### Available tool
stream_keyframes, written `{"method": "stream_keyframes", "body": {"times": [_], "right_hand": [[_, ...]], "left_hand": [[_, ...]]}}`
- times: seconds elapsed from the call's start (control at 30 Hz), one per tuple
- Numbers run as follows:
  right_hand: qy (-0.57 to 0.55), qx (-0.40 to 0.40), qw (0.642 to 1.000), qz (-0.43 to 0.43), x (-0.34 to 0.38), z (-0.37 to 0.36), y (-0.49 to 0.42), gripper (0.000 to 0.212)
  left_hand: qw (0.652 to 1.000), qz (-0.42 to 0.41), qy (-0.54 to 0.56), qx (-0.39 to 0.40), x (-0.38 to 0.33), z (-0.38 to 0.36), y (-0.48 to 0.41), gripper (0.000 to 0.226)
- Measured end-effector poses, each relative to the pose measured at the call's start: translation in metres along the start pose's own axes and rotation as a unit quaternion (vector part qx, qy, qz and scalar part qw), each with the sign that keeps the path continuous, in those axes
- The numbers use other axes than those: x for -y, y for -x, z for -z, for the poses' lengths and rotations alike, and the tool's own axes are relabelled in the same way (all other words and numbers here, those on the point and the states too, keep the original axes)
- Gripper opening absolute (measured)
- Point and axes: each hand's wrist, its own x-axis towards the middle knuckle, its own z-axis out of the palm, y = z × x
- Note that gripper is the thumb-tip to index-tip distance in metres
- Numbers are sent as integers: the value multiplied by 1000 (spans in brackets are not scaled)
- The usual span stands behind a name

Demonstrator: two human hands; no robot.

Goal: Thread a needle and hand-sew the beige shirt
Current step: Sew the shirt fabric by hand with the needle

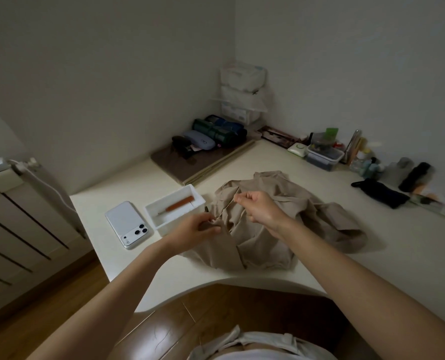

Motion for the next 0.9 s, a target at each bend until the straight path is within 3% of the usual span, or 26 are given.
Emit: {"method": "stream_keyframes", "body": {"times": [0.13, 0.27, 0.37, 0.43, 0.57, 0.67, 0.77, 0.9], "right_hand": [[29, -55, 998, -23, -7, 2, -2, 32], [55, -82, 994, -35, -16, 7, -3, 31], [76, -87, 992, -44, -22, 6, -5, 38], [72, -98, 992, -43, -24, 5, -7, 43], [68, -105, 992, -27, -26, 4, -8, 29], [72, -110, 991, -24, -28, 4, -9, 28], [86, -112, 990, -23, -30, 4, -8, 34], [120, -110, 987, -21, -33, 3, -10, 39]], "left_hand": [[1000, -3, 5, -18, -2, 7, 4, 17], [998, -4, -23, -58, -5, 11, 5, 19], [999, -1, -13, -31, -6, 10, 6, 15], [1000, 7, -14, -9, -7, 9, 7, 25], [997, 67, 41, -5, -12, 4, 9, 30], [986, 128, 104, -23, -15, 4, 10, 31], [988, 127, 69, -49, -8, 4, 8, 34], [981, 111, 114, -108, -3, 5, 6, 24]]}}
